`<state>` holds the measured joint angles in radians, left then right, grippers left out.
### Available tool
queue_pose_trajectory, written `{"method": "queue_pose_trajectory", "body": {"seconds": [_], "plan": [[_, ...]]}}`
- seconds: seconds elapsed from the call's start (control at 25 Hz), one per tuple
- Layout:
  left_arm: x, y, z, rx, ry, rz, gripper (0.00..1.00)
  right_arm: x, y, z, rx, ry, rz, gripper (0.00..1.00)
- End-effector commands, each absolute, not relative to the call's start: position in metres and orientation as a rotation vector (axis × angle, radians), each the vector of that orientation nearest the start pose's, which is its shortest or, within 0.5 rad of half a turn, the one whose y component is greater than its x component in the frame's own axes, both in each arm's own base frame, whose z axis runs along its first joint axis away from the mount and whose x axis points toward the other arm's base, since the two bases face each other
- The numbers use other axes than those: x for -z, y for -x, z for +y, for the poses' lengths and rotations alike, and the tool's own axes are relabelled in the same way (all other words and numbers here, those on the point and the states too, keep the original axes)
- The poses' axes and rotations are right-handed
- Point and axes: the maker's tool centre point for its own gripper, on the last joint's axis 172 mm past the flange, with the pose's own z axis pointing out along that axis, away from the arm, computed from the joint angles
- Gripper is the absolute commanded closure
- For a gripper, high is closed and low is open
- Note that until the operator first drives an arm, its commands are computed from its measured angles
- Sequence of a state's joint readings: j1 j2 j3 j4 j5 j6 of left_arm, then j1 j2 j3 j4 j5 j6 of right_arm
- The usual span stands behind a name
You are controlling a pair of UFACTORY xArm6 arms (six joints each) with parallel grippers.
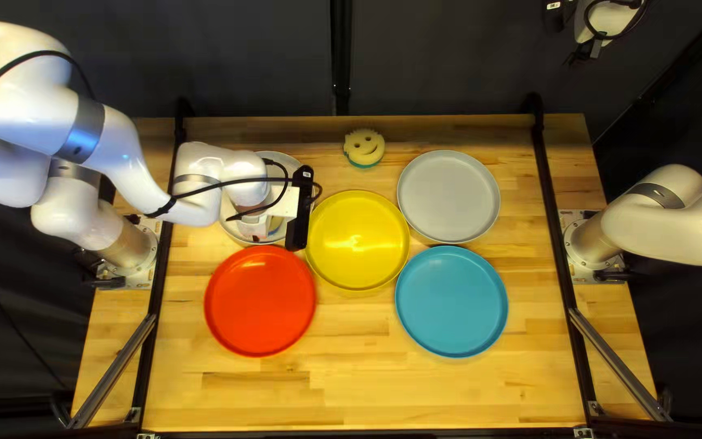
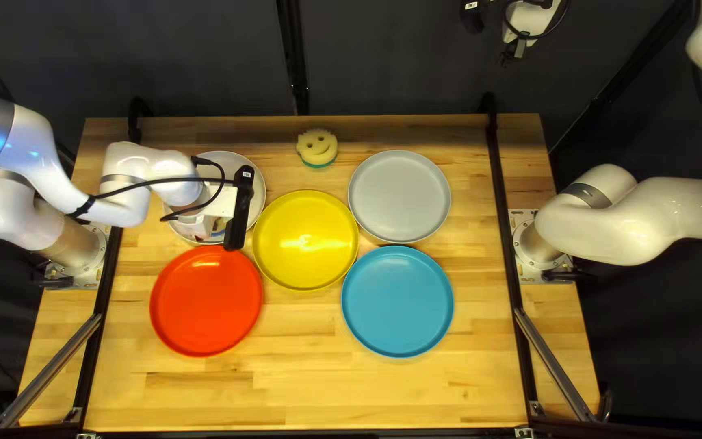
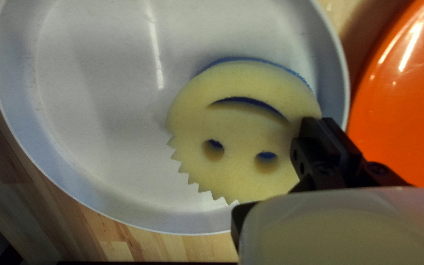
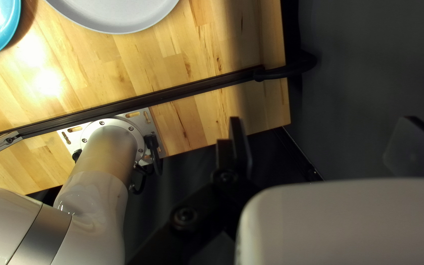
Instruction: Pick up sponge and scrub the plate
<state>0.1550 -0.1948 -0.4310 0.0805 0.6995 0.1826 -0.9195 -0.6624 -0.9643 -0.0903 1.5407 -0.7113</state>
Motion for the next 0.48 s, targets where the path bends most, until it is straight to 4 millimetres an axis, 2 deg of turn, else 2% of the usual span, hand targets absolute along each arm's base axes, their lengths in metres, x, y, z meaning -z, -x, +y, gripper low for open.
{"method": "queue_pose_trajectory", "body": {"seconds": [0.04, 0.28, 0.48], "plan": [[-0.051, -0.309, 0.072, -0.137, 3.112, 0.137, 1.00, -0.360, -0.165, -0.256, -0.011, 3.248, 0.341, 0.00], [-0.049, -0.295, 0.093, -0.151, 3.133, 0.119, 1.00, -0.360, -0.165, -0.256, -0.011, 3.248, 0.341, 0.00], [-0.041, -0.282, 0.098, -0.146, 3.150, 0.096, 1.00, -0.360, -0.165, -0.256, -0.011, 3.248, 0.341, 0.00]]}}
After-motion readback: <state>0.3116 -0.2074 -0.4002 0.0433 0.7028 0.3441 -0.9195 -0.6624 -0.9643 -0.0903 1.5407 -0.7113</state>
